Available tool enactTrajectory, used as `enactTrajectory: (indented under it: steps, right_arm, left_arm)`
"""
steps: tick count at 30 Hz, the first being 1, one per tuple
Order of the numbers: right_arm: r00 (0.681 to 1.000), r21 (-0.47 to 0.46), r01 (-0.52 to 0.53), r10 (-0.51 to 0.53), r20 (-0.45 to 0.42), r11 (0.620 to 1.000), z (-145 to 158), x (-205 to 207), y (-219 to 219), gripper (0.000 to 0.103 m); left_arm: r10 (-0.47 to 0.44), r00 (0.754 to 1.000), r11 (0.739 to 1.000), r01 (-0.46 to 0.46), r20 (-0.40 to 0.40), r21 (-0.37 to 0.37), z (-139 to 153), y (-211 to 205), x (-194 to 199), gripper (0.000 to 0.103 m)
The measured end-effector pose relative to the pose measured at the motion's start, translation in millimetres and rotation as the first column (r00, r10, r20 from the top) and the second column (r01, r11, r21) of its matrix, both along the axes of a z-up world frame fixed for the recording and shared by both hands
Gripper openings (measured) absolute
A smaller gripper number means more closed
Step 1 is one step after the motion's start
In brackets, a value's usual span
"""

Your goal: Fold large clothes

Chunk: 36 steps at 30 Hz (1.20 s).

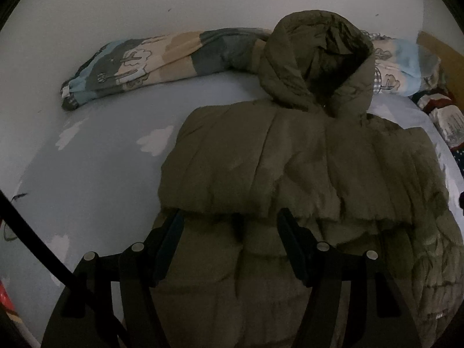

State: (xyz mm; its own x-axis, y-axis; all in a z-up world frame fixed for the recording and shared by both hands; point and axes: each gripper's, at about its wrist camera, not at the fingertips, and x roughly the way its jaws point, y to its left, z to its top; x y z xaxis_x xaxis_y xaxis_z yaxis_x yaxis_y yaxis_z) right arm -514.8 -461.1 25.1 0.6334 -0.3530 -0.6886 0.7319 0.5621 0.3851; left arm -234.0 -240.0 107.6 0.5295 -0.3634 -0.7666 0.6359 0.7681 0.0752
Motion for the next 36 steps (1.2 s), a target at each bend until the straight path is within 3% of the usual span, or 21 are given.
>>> enactTrajectory:
  steps: [5,8,11,14,17,23,29,33,36]
  right_arm:
    - [0.999,-0.050,-0.021,0.019,-0.045,0.999,-11.9,29.2,-5.2,0.050]
    - [0.996,-0.077,-0.044,0.038,-0.086,0.996,-20.5,45.2,-9.3,0.050]
    - [0.987,-0.071,-0.057,0.045,-0.151,0.996,-37.5,58.7,-13.8,0.051]
    - [0.978,-0.031,-0.060,0.052,-0.201,0.998,-55.7,66.0,-18.0,0.051]
    - [0.976,-0.027,-0.072,0.065,-0.207,0.997,-57.0,64.3,-19.7,0.052]
    - [0.991,0.011,-0.082,0.083,-0.105,0.997,-29.6,40.6,-14.7,0.052]
    - [0.987,-0.022,-0.118,0.115,-0.116,0.993,-17.4,6.2,4.7,0.051]
    - [0.990,-0.031,-0.109,0.106,-0.095,0.994,-6.4,-44.2,17.1,0.052]
    - [0.993,-0.049,-0.093,0.090,-0.075,0.994,1.5,-96.2,29.8,0.052]
  left_arm:
    - [0.006,1.000,0.998,-0.006,-0.003,0.055,-14.6,-7.0,17.7,0.066]
    - [0.023,0.993,0.998,-0.015,-0.115,0.064,-30.7,-8.6,32.4,0.066]
    - [0.049,0.984,0.997,-0.039,-0.171,0.064,-37.8,-8.6,41.1,0.071]
    - [0.048,0.984,0.996,-0.034,-0.169,0.084,-35.6,-11.3,43.3,0.073]
    - [0.038,0.978,0.999,-0.031,-0.205,0.037,-22.4,-5.5,45.0,0.073]
    - [0.059,0.987,0.996,-0.068,-0.151,-0.058,14.9,30.3,38.5,0.073]
    - [0.082,0.990,0.993,-0.092,-0.113,-0.079,40.6,86.6,14.9,0.073]
    - [0.105,0.981,0.986,-0.124,-0.162,-0.115,52.4,149.7,-7.4,0.073]
    - [0.124,0.959,0.980,-0.159,-0.253,-0.122,38.6,198.9,-27.2,0.076]
